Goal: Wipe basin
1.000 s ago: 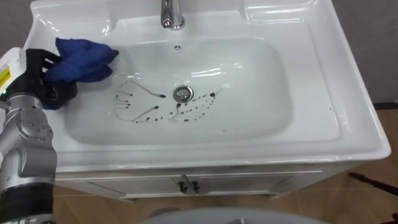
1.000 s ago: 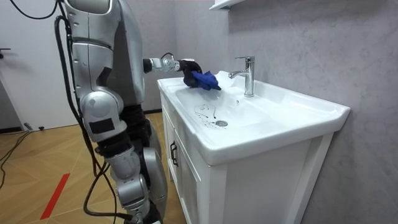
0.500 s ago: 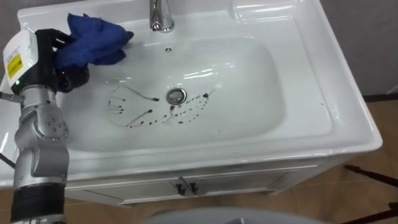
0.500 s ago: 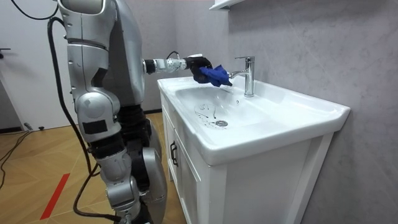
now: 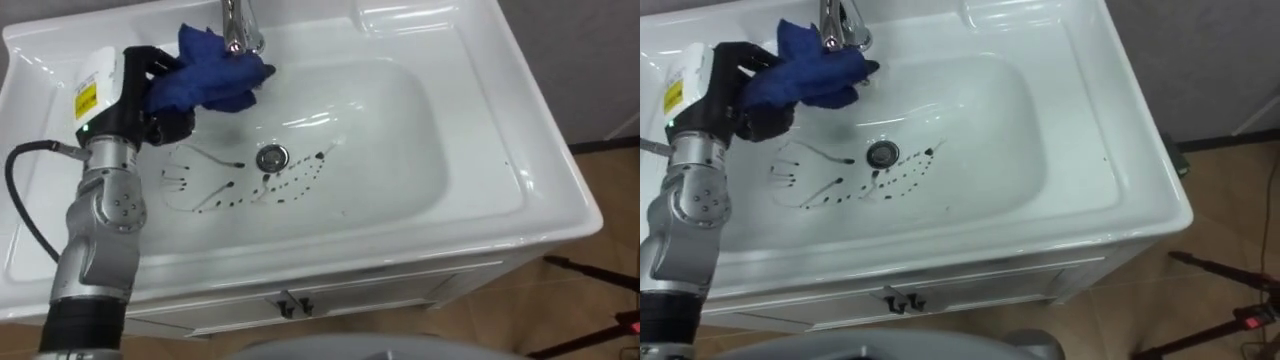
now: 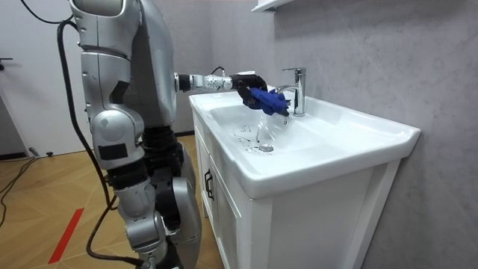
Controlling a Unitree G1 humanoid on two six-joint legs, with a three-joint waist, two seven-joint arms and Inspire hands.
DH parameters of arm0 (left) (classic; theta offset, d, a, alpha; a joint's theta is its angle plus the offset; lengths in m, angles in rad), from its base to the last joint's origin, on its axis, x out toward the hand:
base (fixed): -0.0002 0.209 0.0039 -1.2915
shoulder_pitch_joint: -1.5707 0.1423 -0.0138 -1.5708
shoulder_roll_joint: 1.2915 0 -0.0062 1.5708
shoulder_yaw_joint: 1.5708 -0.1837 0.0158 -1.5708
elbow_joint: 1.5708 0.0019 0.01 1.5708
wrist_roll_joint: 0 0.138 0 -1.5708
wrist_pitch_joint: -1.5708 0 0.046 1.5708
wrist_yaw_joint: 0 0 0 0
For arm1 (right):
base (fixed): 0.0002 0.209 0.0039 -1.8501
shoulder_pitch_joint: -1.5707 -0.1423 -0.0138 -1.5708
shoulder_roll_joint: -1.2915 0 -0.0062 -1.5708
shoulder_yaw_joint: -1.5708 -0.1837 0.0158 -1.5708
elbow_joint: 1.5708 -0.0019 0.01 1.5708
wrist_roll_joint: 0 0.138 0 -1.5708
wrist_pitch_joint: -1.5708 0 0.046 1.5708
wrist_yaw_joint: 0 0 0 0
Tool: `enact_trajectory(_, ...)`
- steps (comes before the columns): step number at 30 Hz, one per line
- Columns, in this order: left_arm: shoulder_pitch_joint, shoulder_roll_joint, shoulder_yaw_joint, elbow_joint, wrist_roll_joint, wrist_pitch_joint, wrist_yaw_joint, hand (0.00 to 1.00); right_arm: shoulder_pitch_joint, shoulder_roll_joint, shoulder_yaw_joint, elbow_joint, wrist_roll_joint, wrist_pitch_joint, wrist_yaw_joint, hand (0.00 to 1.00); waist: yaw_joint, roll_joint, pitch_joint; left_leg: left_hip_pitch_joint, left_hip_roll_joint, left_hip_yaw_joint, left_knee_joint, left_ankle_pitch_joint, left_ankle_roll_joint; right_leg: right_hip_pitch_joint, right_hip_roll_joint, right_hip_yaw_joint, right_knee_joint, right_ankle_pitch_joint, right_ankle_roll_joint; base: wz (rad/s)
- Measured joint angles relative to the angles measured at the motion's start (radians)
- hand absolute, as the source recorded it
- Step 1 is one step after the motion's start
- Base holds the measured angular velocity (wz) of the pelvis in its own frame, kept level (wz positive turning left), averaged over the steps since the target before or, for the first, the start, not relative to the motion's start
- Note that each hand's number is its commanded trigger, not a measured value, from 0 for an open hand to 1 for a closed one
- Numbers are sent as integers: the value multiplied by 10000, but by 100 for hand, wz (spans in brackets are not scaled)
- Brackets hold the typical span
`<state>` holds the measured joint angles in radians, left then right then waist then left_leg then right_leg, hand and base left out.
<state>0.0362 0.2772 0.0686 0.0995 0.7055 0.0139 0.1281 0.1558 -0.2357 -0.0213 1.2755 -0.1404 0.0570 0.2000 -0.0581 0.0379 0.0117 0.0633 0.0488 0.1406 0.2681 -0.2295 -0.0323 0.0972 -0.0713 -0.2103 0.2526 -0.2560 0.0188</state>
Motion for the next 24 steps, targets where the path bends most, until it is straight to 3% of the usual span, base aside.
enact_trajectory(7,140,0,-184,106,1666,40,-152,100,-95,-42,-7,-8,-408,8,67,0,-6,119,8,-44,23,6,-1,0,0,-105,29,43,47,10,-18,-1)
enact_trajectory(12,199,-42,-377,1016,2396,472,-392,100,-202,-42,-6,-18,-507,269,247,0,-12,143,-21,-15,22,79,-20,1,-1,-134,19,80,90,5,-16,-1)
enact_trajectory(16,302,-19,-374,1764,2884,762,-900,100,-194,-47,-9,-44,-893,323,410,0,-61,41,-31,-5,34,115,1,1,-1,-166,5,73,206,-3,-21,0)
enact_trajectory(19,414,2,-375,2790,3116,925,-1156,100,-217,-59,-21,-142,-1055,409,433,0,-90,-27,-91,17,52,168,6,0,-1,-138,13,95,208,-4,-23,0)
enact_trajectory(24,420,-10,-350,2916,4237,900,-1262,100,-186,-56,-420,-336,-1308,722,423,0,-218,-106,-125,20,67,186,69,0,-1,-121,37,170,227,-4,-26,-5)
